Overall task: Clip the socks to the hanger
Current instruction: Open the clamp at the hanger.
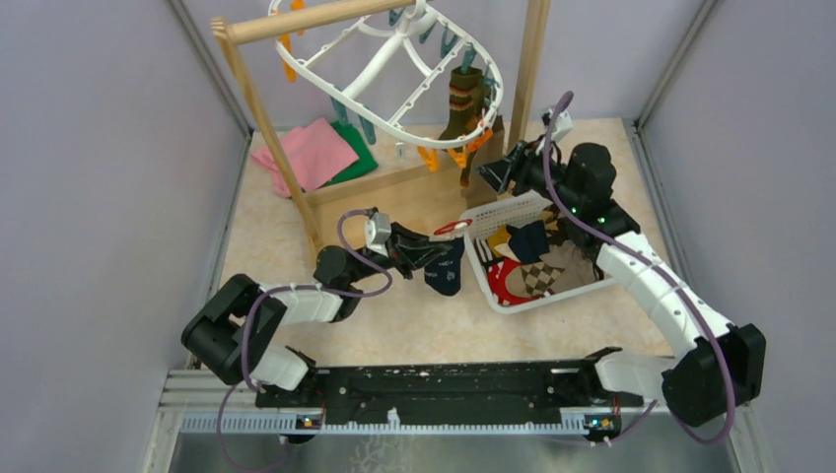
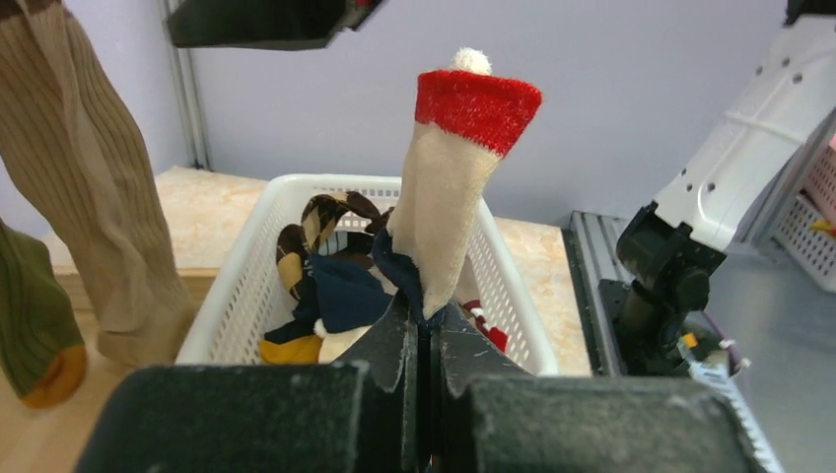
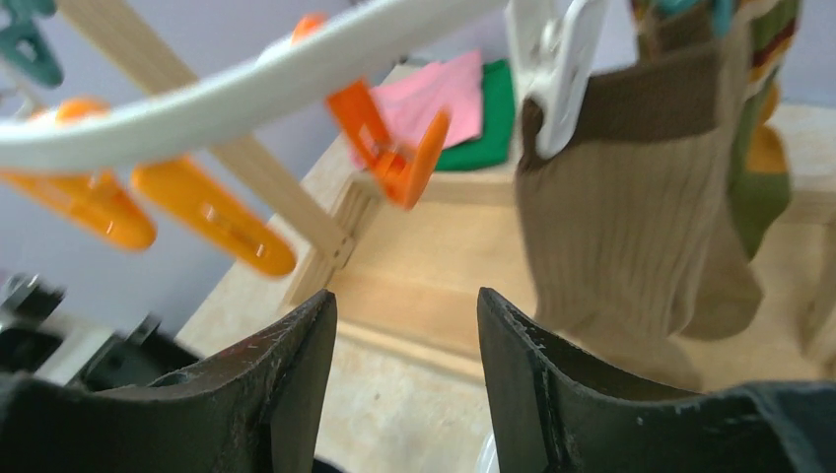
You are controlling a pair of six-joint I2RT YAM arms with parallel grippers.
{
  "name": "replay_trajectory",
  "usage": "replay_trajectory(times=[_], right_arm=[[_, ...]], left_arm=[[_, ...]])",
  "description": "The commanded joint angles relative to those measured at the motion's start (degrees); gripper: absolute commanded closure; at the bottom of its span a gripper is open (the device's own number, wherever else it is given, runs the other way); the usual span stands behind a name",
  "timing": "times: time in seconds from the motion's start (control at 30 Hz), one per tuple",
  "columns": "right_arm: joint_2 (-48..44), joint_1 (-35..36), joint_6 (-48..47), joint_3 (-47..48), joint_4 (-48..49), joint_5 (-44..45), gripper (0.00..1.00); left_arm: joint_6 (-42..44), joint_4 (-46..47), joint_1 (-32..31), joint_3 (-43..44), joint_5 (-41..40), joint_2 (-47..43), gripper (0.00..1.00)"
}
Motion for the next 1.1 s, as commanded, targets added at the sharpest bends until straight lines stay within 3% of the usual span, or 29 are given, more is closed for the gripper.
replay_trajectory(times=[0.0,0.2,0.33,0.63,1.07], right_arm=[[-6.1,0.2,4.4,-5.1,4.8,-7.6,0.46],[-11.9,0.1,9.4,-11.3,7.8,-8.2,0.45],[-13.8,0.2,12.8,-11.3,8.5,-6.4,0.44],[-15.0,0.6,14.7,-11.6,9.2,-2.9,0.43],[-15.2,0.7,11.9,-10.0,10.6,-4.6,0.36]], left_arm=[[-11.3,9.7,-1.5,0.9,-4.8,1.2,1.00],[-12.1,8.5,-13.5,1.2,-21.9,4.6,1.00],[-13.0,5.7,-17.0,3.9,-29.8,8.1,1.00],[-19.8,15.2,-22.9,15.2,-30.9,22.1,1.00],[-18.8,17.0,-25.6,23.1,-26.0,28.9,1.00]])
